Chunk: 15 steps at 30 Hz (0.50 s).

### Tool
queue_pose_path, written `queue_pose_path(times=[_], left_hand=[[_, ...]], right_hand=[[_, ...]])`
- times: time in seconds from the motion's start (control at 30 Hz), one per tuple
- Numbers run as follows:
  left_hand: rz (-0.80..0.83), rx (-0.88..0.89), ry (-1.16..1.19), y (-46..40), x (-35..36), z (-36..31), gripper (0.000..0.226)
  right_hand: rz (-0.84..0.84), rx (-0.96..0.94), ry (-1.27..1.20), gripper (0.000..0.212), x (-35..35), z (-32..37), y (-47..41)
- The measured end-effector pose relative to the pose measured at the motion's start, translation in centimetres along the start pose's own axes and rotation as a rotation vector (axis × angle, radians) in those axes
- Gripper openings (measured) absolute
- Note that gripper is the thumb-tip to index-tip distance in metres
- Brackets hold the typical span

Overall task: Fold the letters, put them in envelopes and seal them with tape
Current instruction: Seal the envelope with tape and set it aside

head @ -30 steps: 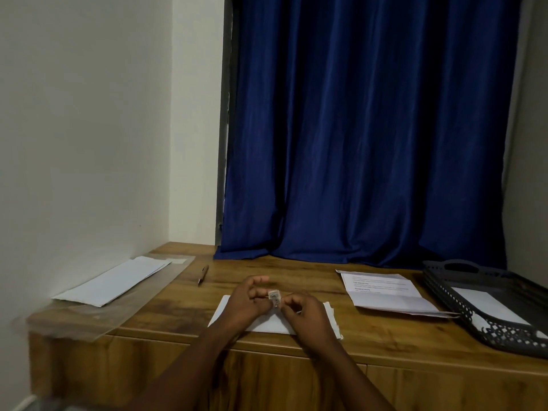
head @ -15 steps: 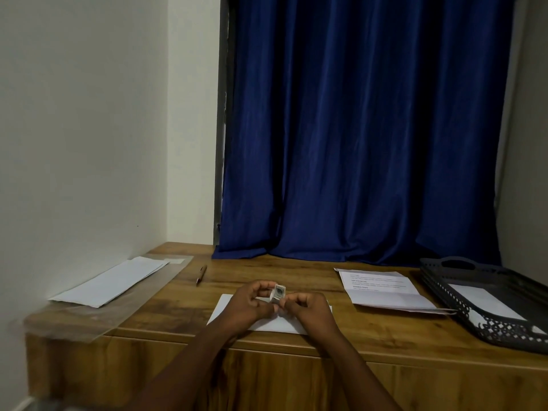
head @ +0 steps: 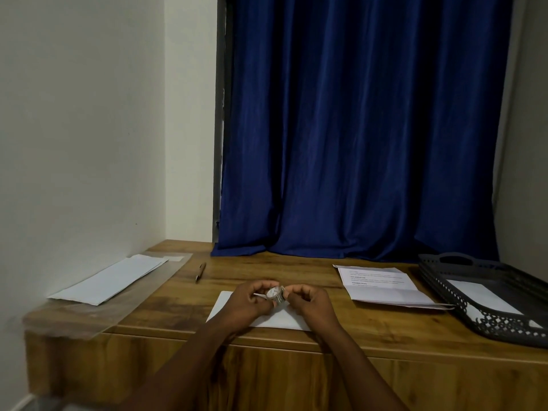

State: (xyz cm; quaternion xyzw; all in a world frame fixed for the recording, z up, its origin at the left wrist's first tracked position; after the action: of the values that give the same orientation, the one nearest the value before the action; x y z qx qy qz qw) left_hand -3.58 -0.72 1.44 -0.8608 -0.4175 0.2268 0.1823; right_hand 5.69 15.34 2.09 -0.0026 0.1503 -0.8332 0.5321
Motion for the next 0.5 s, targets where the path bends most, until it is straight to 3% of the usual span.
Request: queue_pose_path(times=[0.27, 0.5], left_hand=[[-0.046, -0.015, 0.018, 0.0, -0.2, -0.2, 0.041], [-0.120, -0.072, 0.043, -0.2, -0.4, 0.3, 0.029]], right_hand=[[-0.068, 0.027, -0.003, 0.011, -0.4, -0.2, -0.2], [-0.140, 0.066, -0.261, 0.008, -1.2, 0.1, 0.1]])
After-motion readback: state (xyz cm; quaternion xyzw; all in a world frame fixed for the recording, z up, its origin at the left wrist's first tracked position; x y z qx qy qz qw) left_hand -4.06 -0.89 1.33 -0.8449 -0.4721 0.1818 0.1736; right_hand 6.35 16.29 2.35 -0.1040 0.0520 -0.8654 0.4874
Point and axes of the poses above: each hand's wrist, its own y-axis away from the middle knuckle, its own x-axis out of the palm, z = x × y, the point moved 4 cm from there along -y, towards the middle knuckle, and after that the axes turned 8 degrees about x, right-handed, at the moved point
